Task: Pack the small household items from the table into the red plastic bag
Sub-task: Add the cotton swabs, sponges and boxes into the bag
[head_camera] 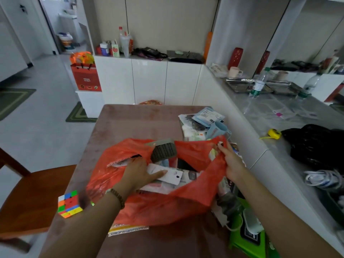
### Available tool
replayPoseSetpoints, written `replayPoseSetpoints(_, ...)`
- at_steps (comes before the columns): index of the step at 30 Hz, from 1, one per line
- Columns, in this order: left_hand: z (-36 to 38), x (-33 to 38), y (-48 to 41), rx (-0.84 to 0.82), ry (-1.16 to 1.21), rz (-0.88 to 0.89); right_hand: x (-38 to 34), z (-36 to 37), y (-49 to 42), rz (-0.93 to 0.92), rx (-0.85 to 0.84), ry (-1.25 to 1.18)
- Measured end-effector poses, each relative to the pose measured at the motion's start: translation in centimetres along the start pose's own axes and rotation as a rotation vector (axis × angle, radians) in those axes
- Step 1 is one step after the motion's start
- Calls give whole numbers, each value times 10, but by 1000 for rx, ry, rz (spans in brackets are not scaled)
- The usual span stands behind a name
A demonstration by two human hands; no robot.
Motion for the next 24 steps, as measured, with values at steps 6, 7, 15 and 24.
replayPoseSetpoints(6, -29, 8, 1, -178, 486, -77, -55, 58, 30, -156, -315, 352)
replayPoseSetpoints(7, -46, 10, -5, -158, 558, -118, -64, 68, 35, -170, -354, 356)
replayPoseSetpoints(15, -203, -27, -50, 107, 581, -306, -128, 163, 58, -379, -482, 385)
replayPoseSetpoints(24, -297, 52, -104, 191, 974, -50, -261, 214, 73, -695, -430, 357)
Point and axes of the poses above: each hand's wrist, its own y-axis away from the middle knuckle, its own z-axis out of the palm, x = y × z, the point moved 7 cm from there along -y, towards the middle knuckle, and after that the axes turned 4 degrees about x, right-handed, at the moved point
